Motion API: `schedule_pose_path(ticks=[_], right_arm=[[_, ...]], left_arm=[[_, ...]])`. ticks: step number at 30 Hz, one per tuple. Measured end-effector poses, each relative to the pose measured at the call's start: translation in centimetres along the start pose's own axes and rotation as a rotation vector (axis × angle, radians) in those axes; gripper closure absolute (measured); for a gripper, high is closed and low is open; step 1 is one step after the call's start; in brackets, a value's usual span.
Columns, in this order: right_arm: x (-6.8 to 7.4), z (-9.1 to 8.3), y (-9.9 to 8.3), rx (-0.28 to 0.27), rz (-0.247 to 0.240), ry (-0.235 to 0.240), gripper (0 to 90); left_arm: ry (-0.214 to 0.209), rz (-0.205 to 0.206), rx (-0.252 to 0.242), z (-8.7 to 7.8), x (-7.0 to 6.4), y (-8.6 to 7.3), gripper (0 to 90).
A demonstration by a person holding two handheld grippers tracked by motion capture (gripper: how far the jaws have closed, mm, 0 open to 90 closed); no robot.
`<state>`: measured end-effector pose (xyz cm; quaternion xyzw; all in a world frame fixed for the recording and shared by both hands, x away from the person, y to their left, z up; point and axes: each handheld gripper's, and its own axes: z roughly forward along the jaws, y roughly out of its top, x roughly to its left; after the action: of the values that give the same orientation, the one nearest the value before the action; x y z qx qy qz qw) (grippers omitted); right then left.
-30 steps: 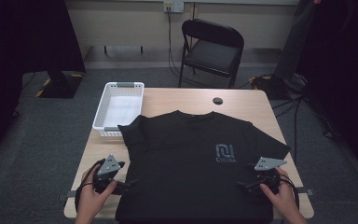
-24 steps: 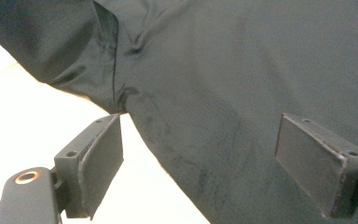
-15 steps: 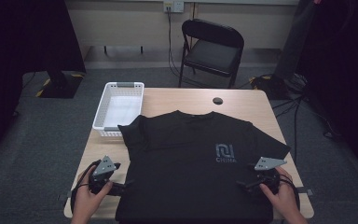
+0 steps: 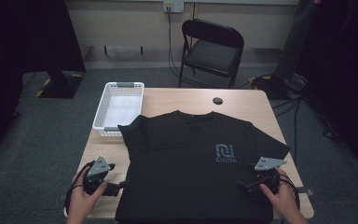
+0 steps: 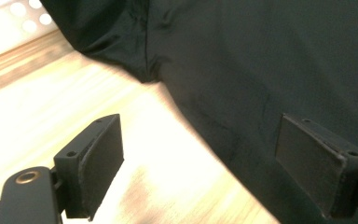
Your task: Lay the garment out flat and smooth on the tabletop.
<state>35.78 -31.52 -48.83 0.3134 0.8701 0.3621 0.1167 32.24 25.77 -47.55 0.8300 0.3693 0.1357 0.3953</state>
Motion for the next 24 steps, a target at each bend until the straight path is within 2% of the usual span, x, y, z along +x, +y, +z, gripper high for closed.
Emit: schedule_pose_path(ticks=[13,24], right_arm=[[0.0,0.0,0.0,0.0,0.0,0.0,10.5],[0.0,0.0,0.0,0.0,0.0,0.0,10.5]], left_arm=[[0.016,0.002,0.029,-0.1,0.7,-1.0,15.4],[0.03,-0.012,0.026,-0.1,1.2,-1.8,16.0]])
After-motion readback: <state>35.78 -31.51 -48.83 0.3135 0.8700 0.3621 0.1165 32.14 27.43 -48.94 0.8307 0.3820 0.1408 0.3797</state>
